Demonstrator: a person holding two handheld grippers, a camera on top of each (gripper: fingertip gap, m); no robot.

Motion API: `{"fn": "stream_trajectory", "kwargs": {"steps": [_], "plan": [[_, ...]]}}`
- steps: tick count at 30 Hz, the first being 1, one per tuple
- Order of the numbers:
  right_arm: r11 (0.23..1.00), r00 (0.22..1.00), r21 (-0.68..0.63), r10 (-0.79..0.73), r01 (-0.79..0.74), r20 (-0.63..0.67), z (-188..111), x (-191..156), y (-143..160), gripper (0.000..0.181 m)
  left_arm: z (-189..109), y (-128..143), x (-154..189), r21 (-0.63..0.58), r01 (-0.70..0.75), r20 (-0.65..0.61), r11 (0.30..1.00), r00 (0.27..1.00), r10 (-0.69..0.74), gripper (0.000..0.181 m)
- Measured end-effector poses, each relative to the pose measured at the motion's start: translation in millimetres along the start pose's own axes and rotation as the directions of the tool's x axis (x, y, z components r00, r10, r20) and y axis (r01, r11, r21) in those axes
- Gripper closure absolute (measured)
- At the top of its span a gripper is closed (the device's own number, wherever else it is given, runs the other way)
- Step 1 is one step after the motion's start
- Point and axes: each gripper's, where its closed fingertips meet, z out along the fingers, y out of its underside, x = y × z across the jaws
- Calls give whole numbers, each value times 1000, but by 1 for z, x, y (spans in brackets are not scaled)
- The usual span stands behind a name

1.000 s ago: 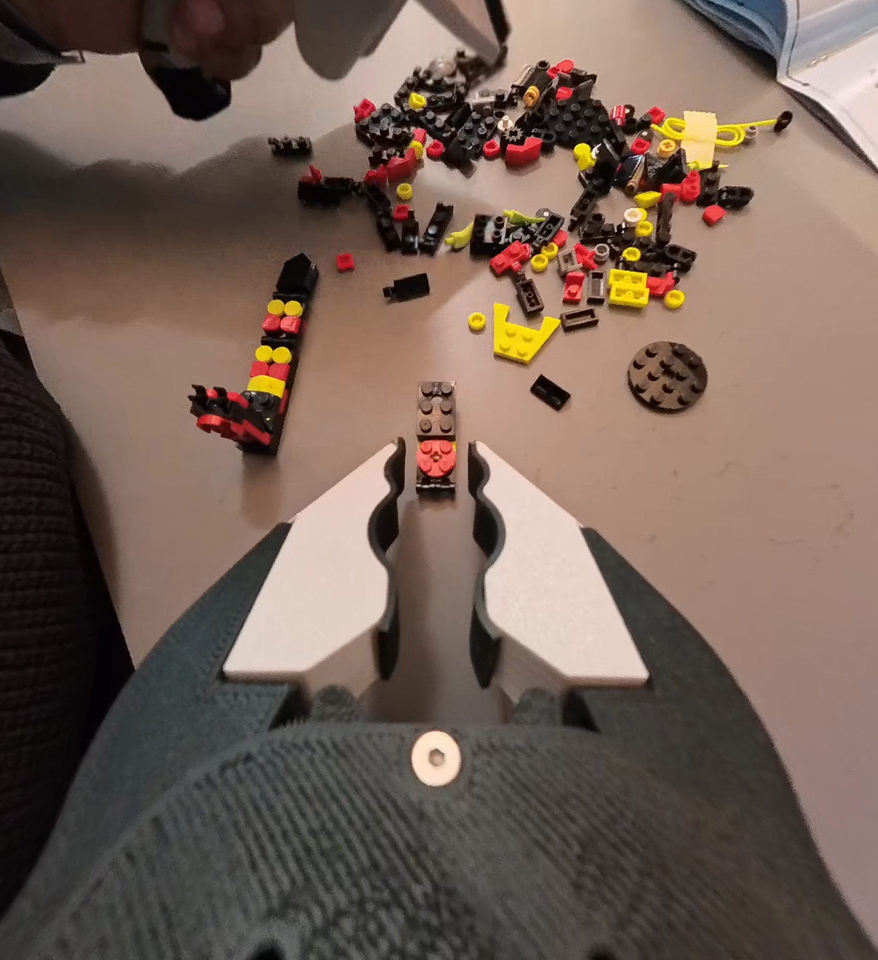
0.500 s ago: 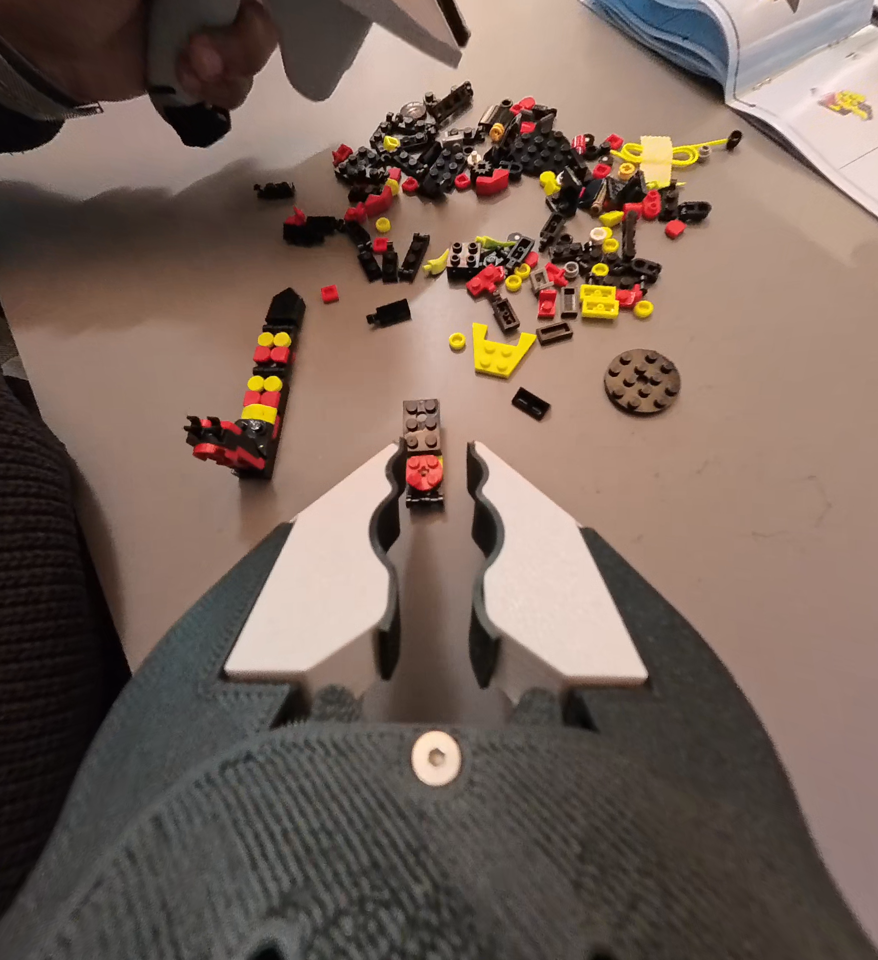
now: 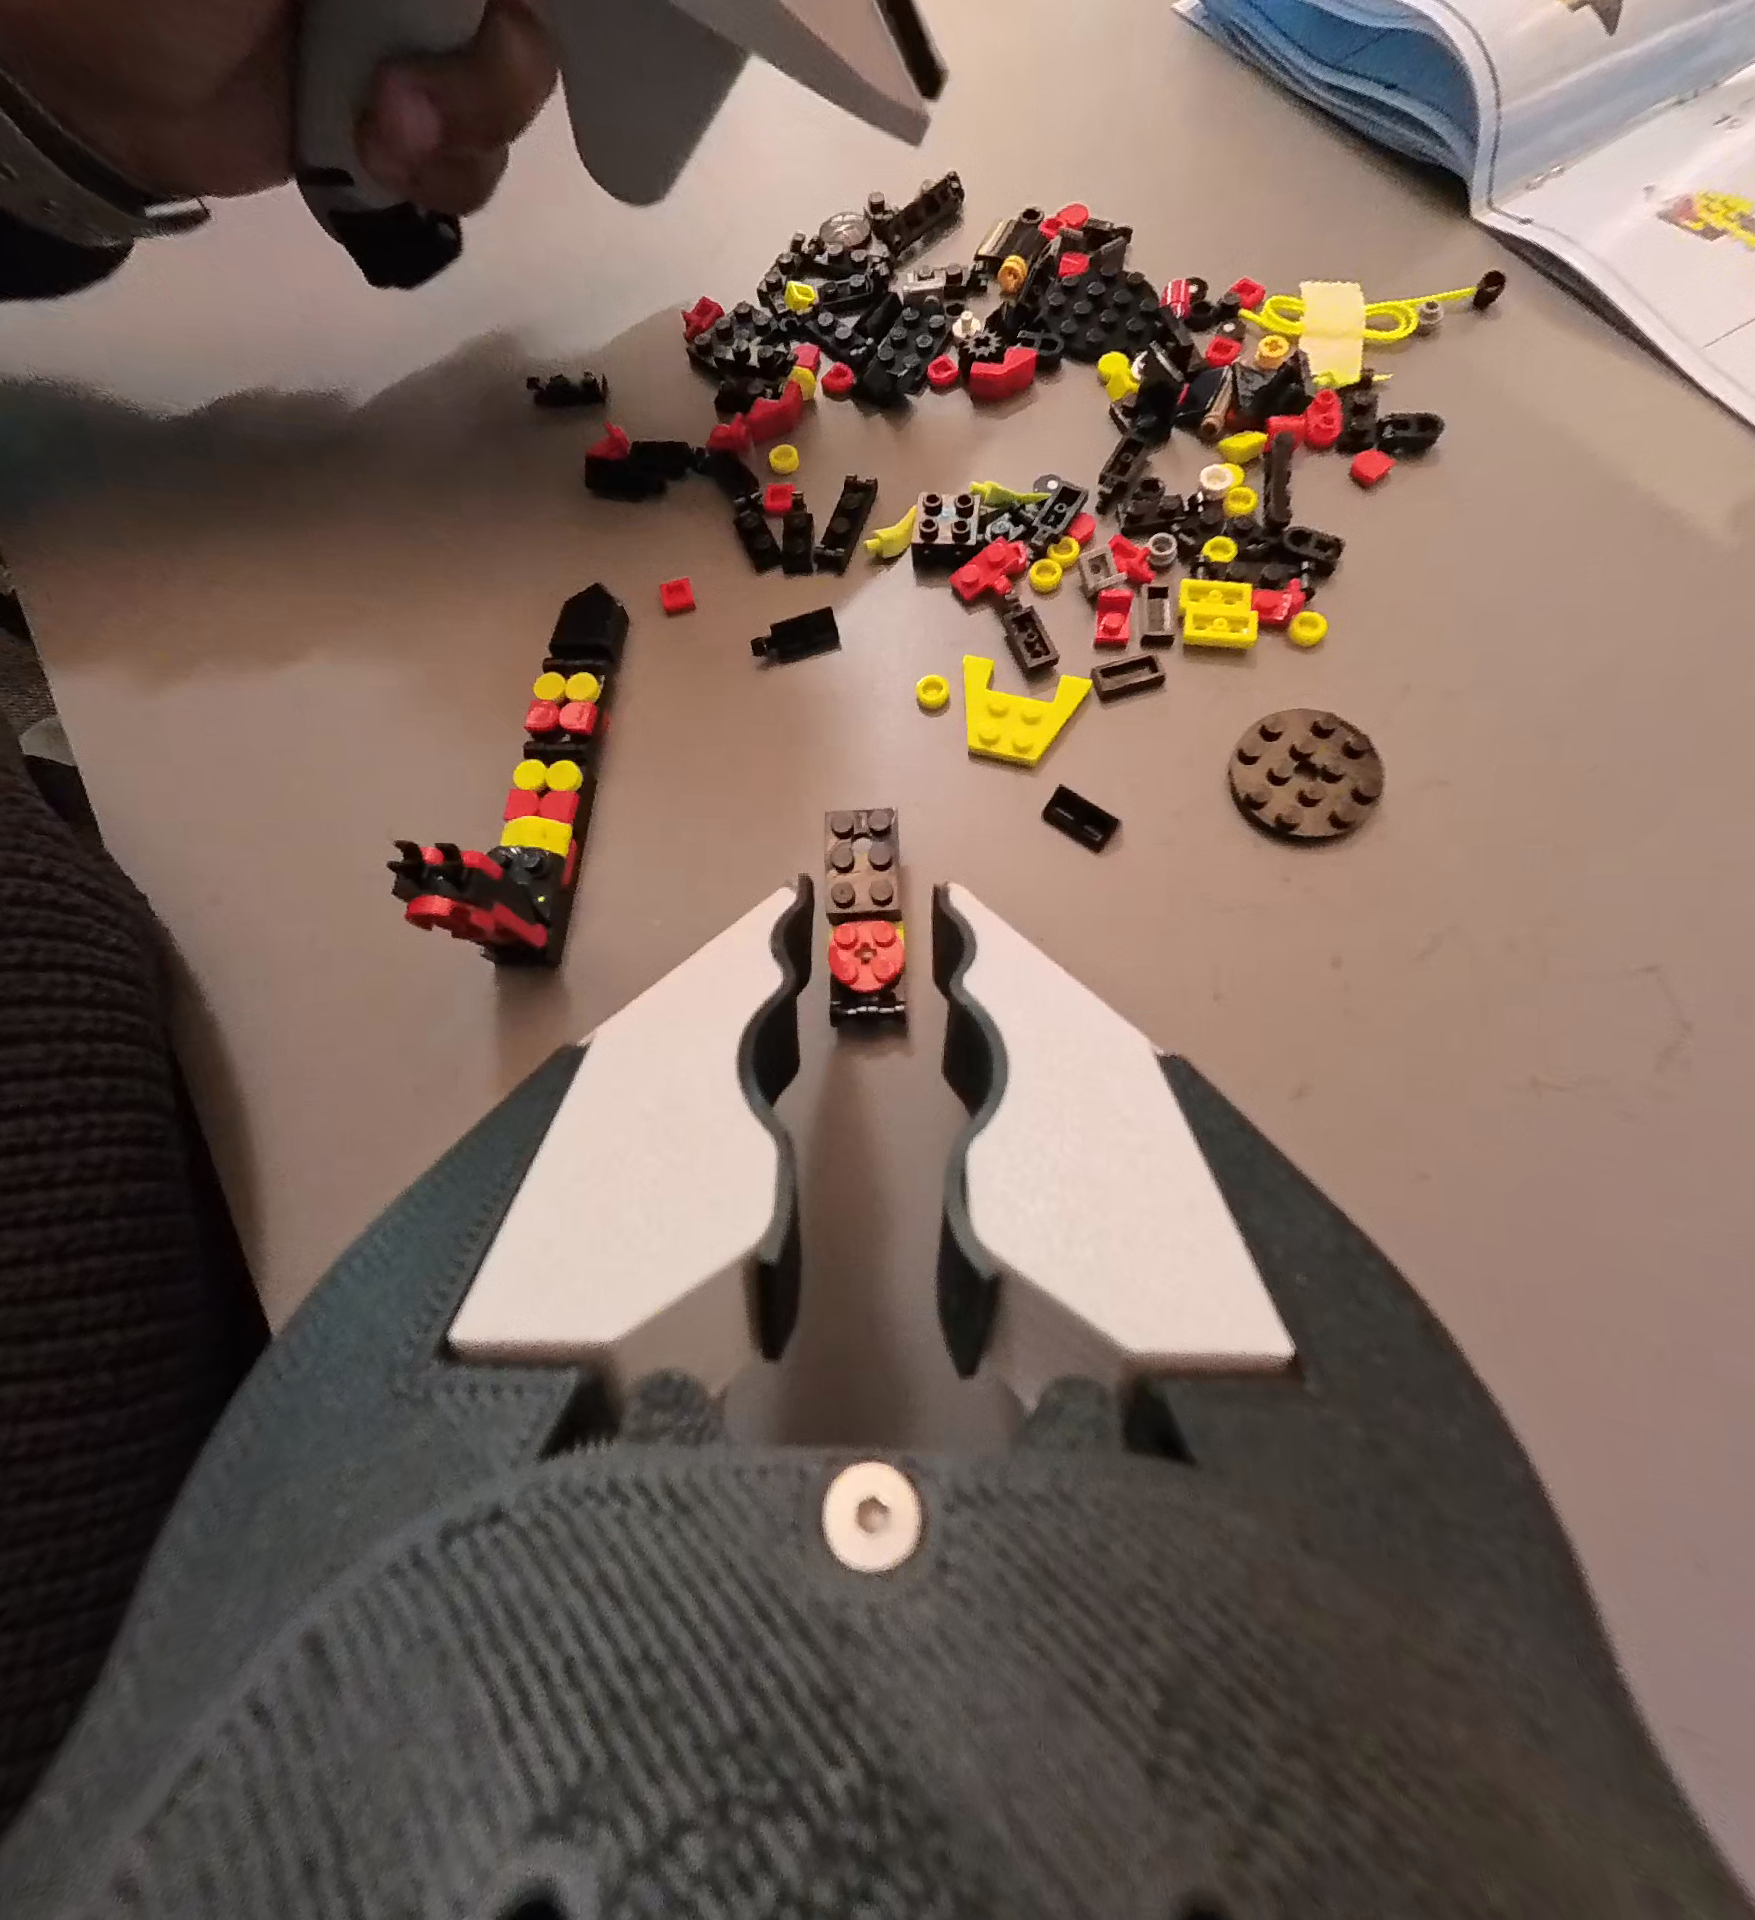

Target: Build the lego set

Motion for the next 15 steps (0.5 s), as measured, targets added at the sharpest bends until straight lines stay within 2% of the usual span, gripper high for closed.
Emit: {"fn": "stream_trajectory", "kwargs": {"steps": [7,11,15], "plan": [[1000,1000,24,0,1,-10,-5,1,-4,160,-26,7,-17,-4,4,111,1000,994,-3,177],[999,1000,38,4,-3,-21,-12,4,-4,160,-39,29,-24,-40,46,158,998,987,-39,177],[996,999,79,34,-31,-37,-25,8,-10,160,-48,56,-18,-78,132,146,988,982,-120,177]]}}
